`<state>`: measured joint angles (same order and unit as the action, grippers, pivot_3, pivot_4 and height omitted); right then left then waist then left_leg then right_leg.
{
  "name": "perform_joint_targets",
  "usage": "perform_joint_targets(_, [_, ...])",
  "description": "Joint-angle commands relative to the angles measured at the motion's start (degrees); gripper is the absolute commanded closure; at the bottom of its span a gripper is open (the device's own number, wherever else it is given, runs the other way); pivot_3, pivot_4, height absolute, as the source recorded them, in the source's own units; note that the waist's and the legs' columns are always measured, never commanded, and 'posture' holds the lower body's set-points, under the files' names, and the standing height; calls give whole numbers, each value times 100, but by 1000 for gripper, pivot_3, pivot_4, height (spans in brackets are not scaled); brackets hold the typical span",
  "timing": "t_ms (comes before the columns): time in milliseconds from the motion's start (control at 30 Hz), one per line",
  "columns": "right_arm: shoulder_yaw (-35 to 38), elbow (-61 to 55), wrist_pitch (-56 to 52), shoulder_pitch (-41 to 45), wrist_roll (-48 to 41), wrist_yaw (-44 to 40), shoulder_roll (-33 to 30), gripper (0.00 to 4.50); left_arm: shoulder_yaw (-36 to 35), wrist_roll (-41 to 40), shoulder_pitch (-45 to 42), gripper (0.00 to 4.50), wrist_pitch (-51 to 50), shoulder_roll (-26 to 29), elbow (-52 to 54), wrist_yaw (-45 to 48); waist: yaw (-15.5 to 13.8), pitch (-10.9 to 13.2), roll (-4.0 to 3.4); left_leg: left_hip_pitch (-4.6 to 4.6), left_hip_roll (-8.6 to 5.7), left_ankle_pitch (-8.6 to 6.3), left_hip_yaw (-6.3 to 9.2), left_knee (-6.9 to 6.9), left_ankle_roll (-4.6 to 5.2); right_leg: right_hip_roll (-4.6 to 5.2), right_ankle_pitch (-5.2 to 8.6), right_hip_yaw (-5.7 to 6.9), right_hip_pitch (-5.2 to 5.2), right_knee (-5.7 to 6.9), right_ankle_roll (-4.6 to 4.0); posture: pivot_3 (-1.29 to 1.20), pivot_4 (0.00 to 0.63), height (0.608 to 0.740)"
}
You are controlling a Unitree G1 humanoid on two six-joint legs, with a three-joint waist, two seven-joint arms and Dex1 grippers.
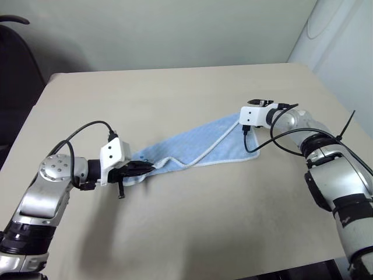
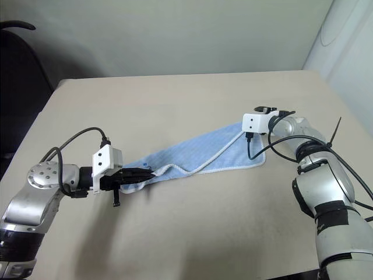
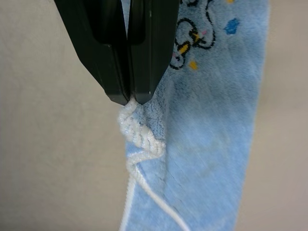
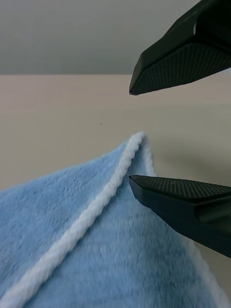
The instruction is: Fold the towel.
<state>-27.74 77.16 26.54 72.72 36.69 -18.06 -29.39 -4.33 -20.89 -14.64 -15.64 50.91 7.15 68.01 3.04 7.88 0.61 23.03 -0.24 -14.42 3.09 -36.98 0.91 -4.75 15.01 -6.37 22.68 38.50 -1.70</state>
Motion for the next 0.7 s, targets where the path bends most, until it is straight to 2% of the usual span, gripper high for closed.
perform_joint_targets(33, [-79,53,-144,175,162,248,71,1701,-202,-82,42,4500,-69,81,275,-109,-1,0,0,0,0,0,0,0,0,0,0,0,1,0,0,0,150,740])
perform_joint_targets(367, [-536,158,-463,272,826,933,355,1701,-444,-365,219,4500,-363,126,624,-215,6,0,0,6,0,0,-3,1,0,0,0,0,11,7,0,0,150,740])
perform_joint_targets(700, [-737,228,-607,307,1156,1131,479,1701,-1286,-983,1383,4500,-754,664,1430,245,16,0,0,12,1,0,-9,2,-3,0,1,0,21,10,-2,0,150,740])
